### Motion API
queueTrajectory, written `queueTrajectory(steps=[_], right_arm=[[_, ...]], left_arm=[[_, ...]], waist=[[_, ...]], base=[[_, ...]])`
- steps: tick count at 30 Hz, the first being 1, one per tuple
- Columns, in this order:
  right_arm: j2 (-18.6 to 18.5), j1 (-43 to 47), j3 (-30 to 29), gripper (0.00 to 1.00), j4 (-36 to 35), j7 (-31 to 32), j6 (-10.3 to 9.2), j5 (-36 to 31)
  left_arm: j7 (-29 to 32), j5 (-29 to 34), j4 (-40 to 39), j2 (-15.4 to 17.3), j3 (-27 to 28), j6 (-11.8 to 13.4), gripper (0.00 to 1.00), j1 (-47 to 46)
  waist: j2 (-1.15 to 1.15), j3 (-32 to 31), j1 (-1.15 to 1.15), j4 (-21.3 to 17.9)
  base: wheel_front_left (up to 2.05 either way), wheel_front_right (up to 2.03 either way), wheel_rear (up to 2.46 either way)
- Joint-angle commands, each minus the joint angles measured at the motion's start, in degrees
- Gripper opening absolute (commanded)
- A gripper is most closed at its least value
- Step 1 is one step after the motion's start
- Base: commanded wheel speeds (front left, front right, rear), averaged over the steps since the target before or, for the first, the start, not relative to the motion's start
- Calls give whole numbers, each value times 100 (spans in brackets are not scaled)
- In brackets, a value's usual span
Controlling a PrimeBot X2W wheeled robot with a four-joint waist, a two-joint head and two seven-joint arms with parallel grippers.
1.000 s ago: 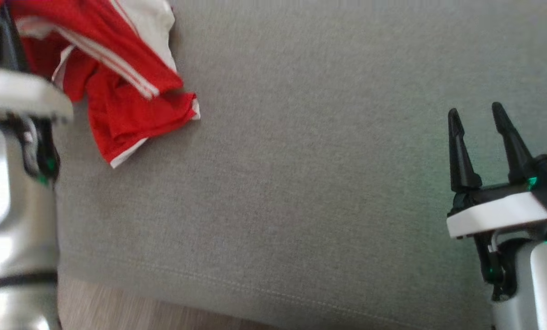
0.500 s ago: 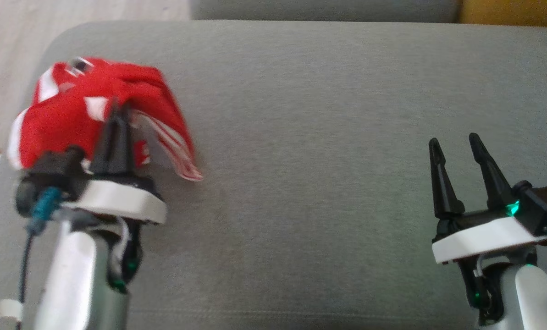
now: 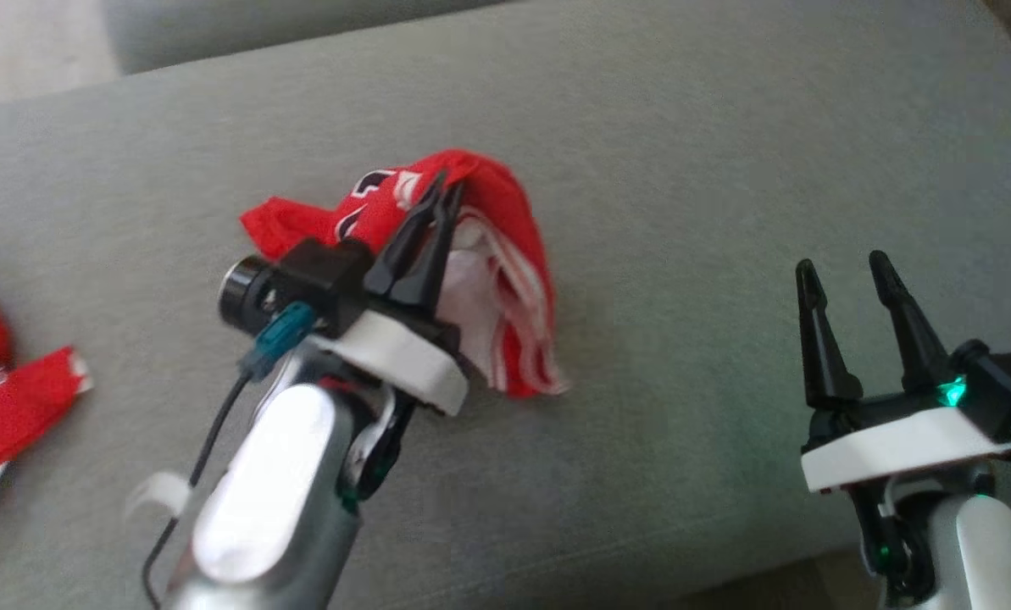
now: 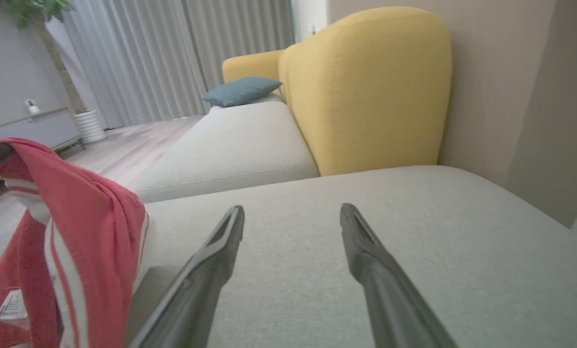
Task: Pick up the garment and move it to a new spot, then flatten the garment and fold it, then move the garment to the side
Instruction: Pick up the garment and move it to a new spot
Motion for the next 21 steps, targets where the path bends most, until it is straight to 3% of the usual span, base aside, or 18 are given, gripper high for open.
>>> queueTrajectory(steps=[1, 6, 11, 12, 13, 21], right_arm=[[-22, -145, 114, 100, -218, -50, 23, 81], [-22, -237, 141, 100, -160, -169, 23, 127], [-22, -358, 171, 100, -51, -358, 23, 242], [-22, -375, 173, 100, -28, -381, 23, 255], [-22, -394, 180, 100, -4, -398, 23, 253], [-22, -437, 241, 100, 190, -377, 23, 222]], left_arm=[[-66, -63, -49, -11, 49, 38, 0, -373], [-78, -299, 687, -17, -429, 191, 0, -683], [-294, -459, 1556, -18, -791, 219, 0, -949], [-347, -487, 1645, -18, -850, 187, 29, -984], [-418, -464, 1725, -18, -910, 176, 100, -1021], [-876, -364, 1850, -5, -1217, 105, 100, -904]], waist=[[0, 342, 0, -480], [0, 726, 0, -815], [0, 1014, 0, -840], [0, 1035, 0, -807], [0, 1045, 0, -766], [0, 701, 0, -116]], base=[[0, 0, 0], [0, 0, 0], [0, 0, 0], [0, 0, 0], [0, 0, 0], [0, 0, 0]])
